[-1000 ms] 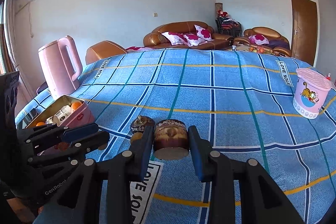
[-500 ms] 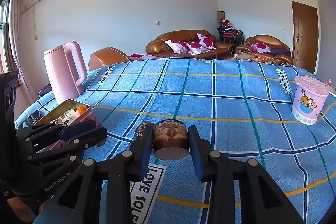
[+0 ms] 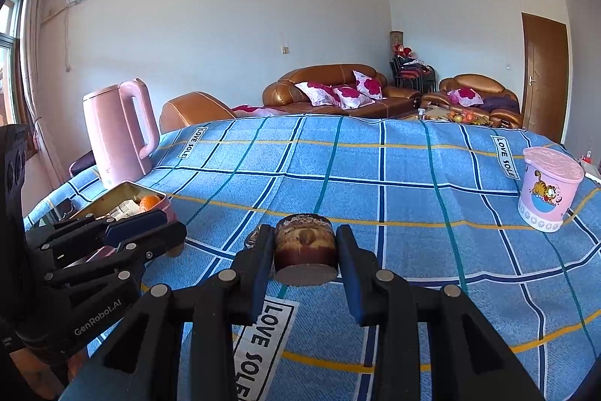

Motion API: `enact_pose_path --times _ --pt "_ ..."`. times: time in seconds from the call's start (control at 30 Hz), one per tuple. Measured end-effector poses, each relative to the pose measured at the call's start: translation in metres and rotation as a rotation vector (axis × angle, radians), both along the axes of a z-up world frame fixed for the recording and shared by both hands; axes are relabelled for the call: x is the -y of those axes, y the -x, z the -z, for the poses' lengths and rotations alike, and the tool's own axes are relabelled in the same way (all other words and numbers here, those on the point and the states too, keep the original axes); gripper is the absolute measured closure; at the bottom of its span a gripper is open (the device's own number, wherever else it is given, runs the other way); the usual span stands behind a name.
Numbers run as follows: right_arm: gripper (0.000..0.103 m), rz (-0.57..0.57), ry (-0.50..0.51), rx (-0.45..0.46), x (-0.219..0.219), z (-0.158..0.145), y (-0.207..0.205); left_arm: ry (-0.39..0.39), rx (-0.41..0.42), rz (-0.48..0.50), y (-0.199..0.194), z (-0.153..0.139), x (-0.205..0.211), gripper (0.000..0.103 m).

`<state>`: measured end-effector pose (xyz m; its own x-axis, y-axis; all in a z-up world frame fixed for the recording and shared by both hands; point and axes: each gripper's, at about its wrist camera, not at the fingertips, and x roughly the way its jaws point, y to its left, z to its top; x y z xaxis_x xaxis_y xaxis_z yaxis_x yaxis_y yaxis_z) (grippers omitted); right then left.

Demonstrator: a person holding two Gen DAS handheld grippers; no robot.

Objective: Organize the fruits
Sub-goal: 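Lift the tan fruit with the left gripper while the right lifts the jar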

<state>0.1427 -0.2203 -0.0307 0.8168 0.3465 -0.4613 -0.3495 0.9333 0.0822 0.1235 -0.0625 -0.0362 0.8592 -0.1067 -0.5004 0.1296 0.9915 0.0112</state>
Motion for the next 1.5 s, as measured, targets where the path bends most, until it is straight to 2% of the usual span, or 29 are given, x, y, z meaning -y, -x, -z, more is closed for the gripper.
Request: enact_pose_path --times 1.5 --pt "0.067 0.007 -0.020 0.177 0.004 -0.013 0.031 0.035 0.176 -0.054 0.031 -0.013 -0.011 0.079"
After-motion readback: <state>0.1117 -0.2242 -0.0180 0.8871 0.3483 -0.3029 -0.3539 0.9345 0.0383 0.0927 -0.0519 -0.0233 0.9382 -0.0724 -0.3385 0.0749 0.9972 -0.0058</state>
